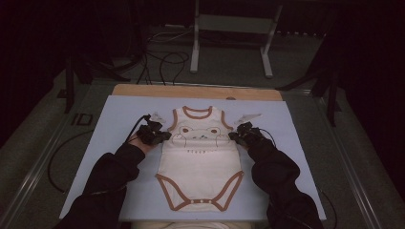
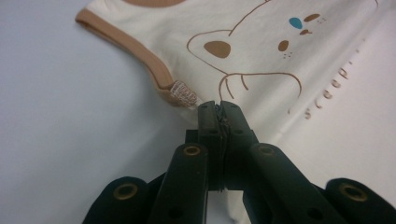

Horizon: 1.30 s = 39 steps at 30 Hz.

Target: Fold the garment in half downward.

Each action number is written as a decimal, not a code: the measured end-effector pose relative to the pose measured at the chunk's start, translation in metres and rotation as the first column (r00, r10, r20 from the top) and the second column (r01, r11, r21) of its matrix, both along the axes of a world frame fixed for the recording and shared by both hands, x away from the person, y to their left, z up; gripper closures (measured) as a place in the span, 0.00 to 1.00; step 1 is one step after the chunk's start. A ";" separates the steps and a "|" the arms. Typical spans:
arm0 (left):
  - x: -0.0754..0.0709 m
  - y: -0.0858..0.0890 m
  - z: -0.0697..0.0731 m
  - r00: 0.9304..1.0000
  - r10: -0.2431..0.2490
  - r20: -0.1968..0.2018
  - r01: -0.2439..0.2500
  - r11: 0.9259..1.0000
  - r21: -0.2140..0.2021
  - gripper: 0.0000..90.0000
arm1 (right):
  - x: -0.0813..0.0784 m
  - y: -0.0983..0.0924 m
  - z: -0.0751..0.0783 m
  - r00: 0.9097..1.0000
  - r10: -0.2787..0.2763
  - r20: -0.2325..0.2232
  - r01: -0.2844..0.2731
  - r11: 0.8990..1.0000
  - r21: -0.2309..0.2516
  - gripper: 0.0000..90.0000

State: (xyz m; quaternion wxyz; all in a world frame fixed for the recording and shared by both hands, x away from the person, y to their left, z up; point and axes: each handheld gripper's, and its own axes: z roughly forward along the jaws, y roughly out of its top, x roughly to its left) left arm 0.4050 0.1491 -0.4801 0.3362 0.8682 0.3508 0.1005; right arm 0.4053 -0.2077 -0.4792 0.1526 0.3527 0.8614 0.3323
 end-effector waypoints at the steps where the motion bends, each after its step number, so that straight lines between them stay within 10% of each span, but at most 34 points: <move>1: -0.004 0.001 0.004 1.000 -0.006 0.006 0.006 1.000 0.000 1.00 | -0.004 0.000 0.003 1.000 0.005 0.005 -0.005 1.000 -0.001 1.00; 39: -0.108 0.004 0.015 0.986 -0.163 0.026 0.163 0.987 0.010 1.00 | -0.108 -0.015 0.013 0.995 0.100 -0.006 -0.099 0.994 0.048 1.00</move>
